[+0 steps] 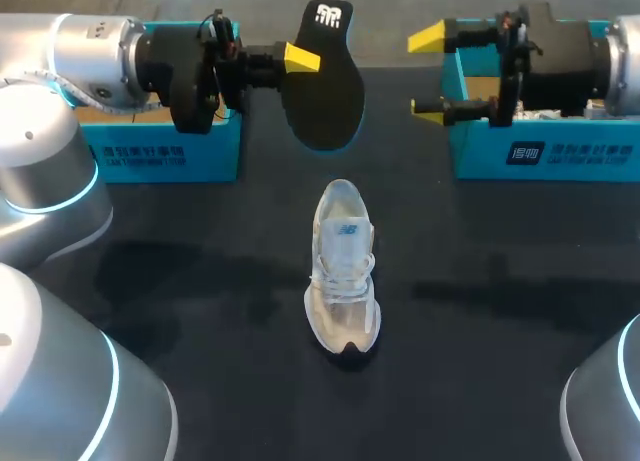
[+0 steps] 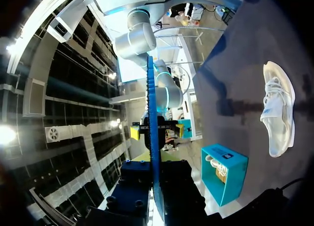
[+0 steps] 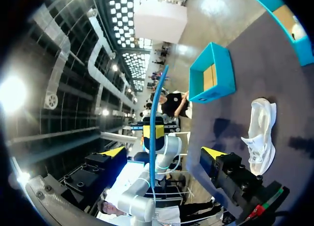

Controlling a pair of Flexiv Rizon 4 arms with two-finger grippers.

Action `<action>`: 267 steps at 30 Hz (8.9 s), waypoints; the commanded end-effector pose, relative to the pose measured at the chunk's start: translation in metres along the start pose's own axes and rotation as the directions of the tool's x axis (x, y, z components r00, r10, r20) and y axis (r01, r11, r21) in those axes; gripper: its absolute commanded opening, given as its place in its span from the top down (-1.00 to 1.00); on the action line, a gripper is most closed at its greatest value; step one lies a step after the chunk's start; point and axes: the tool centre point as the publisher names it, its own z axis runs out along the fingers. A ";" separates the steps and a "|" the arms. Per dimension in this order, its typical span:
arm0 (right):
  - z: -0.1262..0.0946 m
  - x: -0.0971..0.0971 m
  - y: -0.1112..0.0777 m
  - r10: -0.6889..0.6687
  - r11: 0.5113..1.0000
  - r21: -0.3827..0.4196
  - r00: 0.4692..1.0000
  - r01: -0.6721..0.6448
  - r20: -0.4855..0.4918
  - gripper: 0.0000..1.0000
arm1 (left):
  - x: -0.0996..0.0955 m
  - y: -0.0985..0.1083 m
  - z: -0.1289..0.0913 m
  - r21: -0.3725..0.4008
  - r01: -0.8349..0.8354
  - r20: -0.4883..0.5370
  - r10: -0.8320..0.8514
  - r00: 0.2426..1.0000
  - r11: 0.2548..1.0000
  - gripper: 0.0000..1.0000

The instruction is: Take the shoe out of the shoebox, open the shoe tongue, remove and reinsert the insole, then place the shoe into the shoebox

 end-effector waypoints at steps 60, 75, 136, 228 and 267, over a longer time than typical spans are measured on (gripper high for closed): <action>-0.022 -0.009 -0.022 0.014 0.999 -0.051 1.000 -0.015 -0.016 -1.00 | -0.010 -0.018 -0.019 -0.044 0.945 0.030 -0.945 0.324 0.323 1.00; -0.022 -0.009 -0.022 0.014 0.999 -0.051 1.000 -0.015 -0.016 -1.00 | 0.003 -0.013 -0.020 0.067 0.880 0.089 -0.876 -0.474 -0.469 1.00; -0.016 0.037 -0.020 -0.049 0.998 -0.022 0.965 0.056 0.260 -1.00 | 0.024 -0.013 -0.008 0.059 0.224 -0.008 -0.225 -0.974 -0.973 1.00; 0.085 0.117 0.008 -0.091 0.990 0.075 0.134 0.119 0.987 -1.00 | 0.033 -0.015 -0.003 0.066 -0.010 -0.082 0.005 -0.997 -0.998 1.00; 0.041 0.103 -0.006 -0.055 0.996 0.014 0.494 0.085 0.868 -1.00 | 0.033 -0.015 -0.003 0.066 -0.010 -0.082 0.005 -0.997 -0.998 1.00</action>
